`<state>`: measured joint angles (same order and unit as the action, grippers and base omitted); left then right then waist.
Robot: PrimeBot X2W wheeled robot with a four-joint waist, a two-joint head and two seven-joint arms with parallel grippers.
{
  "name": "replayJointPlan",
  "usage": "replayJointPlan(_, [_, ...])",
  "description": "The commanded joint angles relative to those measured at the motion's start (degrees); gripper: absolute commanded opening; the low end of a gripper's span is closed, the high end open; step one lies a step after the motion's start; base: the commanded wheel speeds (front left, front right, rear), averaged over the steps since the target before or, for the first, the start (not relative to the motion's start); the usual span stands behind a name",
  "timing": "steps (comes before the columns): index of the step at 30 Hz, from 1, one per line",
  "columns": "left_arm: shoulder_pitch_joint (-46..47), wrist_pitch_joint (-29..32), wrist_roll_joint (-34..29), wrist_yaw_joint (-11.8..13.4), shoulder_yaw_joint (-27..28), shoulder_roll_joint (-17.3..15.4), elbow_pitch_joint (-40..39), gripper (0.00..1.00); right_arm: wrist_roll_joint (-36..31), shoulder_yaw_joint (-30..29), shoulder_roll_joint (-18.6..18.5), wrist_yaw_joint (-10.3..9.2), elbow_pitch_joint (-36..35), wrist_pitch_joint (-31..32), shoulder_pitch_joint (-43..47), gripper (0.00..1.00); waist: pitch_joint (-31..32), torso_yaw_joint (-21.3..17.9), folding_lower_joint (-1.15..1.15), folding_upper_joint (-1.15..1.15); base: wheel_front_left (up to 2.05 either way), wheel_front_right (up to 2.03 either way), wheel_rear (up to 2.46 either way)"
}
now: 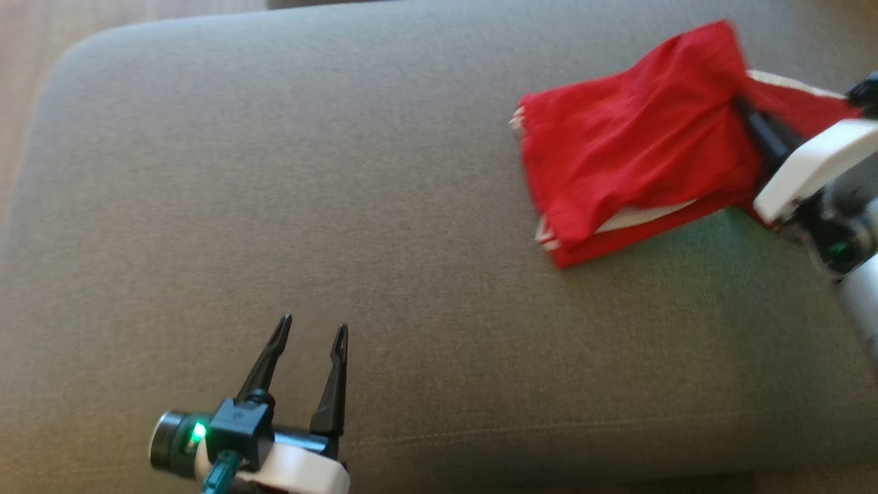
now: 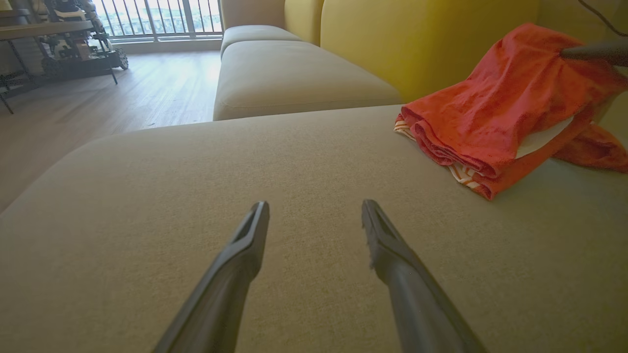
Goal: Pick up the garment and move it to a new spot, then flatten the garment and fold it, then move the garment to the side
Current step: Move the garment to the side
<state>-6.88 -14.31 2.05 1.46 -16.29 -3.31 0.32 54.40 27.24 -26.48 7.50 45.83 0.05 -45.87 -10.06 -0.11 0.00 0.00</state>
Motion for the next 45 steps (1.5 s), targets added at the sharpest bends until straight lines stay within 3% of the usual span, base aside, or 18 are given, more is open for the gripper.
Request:
replayJointPlan(1, [2.5, -0.7, -0.7, -0.1, 1.7, 0.3, -1.9, 1.0, -0.3, -0.3, -1.3, -0.01, -1.2, 0.0, -2.2, 0.0, -1.2, -1.2, 0.0, 0.0, 0.0, 0.0, 0.0])
replayJointPlan(12, [5.0, -0.7, -1.4, -1.0, 1.6, -0.4, -1.5, 1.0, -4.6, -4.1, -7.9, -0.01, 4.4, 3.1, -8.6, 0.0, -5.4, -2.4, 0.0, 0.0, 0.0, 0.0, 0.0])
replayJointPlan(17, [5.6, -0.7, -1.3, -1.2, 1.7, -0.8, -1.3, 1.0, -8.0, -6.1, -9.1, -0.01, 9.7, 4.1, -9.2, 0.01, -6.2, -2.0, 0.0, 0.0, 0.0, 0.0, 0.0])
replayJointPlan(18, [5.7, -0.7, -1.3, -1.2, 1.6, -0.8, -1.2, 1.0, -8.9, -6.5, -9.0, -0.01, 11.1, 3.6, -9.3, 0.44, -6.2, -1.9, 0.0, 0.0, 0.0, 0.0, 0.0])
replayJointPlan(19, [5.7, -0.7, -1.3, -1.3, 1.6, -0.8, -1.0, 1.0, -10.3, -6.7, -9.0, -0.01, 12.6, 2.9, -9.3, 0.96, -6.1, -1.7, 0.0, 0.0, 0.0, 0.0, 0.0])
replayJointPlan(20, [5.8, -0.7, -1.2, -1.4, 1.5, -0.8, -0.8, 1.0, -11.8, -6.8, -8.7, -0.01, 14.1, 1.8, -9.4, 1.0, -5.9, -1.6, 0.0, 0.0, 0.0, 0.0, 0.0])
replayJointPlan(27, [4.8, -0.7, -0.4, -1.2, 1.8, -0.7, 0.3, 1.0, -22.1, -7.5, -3.9, -0.01, 24.3, -8.3, -9.8, 1.0, -1.8, -0.3, 0.0, 0.0, 0.0, 0.0, 0.0])
replayJointPlan(34, [1.8, -0.7, 4.7, -0.2, 3.5, 0.1, -0.1, 1.0, -26.3, -8.0, 6.7, -0.01, 21.6, -14.9, -2.2, 1.0, 4.8, 0.4, 0.0, 0.0, 0.0, 0.0, 0.0])
replayJointPlan(40, [-1.0, -0.7, 7.4, 1.2, 4.7, 0.3, -0.3, 1.0, -36.3, -16.7, 13.1, -0.01, 6.1, -15.0, 12.8, 1.0, 10.5, 1.0, 0.0, 0.0, 0.0, 0.0, 0.0])
replayJointPlan(41, [-1.0, -0.7, 7.4, 1.2, 4.7, 0.3, -0.3, 1.0, -36.3, -16.7, 13.1, -0.01, 6.1, -15.0, 12.8, 1.0, 10.5, 1.0, 0.0, 0.0, 0.0, 0.0, 0.0])
replayJointPlan(45, [-1.9, -0.7, 7.1, 2.5, 5.5, 0.4, 0.1, 1.0, -45.4, -24.6, 19.5, -0.01, -8.2, -15.0, 23.2, 1.0, 11.8, 1.1, 0.0, 0.0, 0.0, 0.0, 0.0])
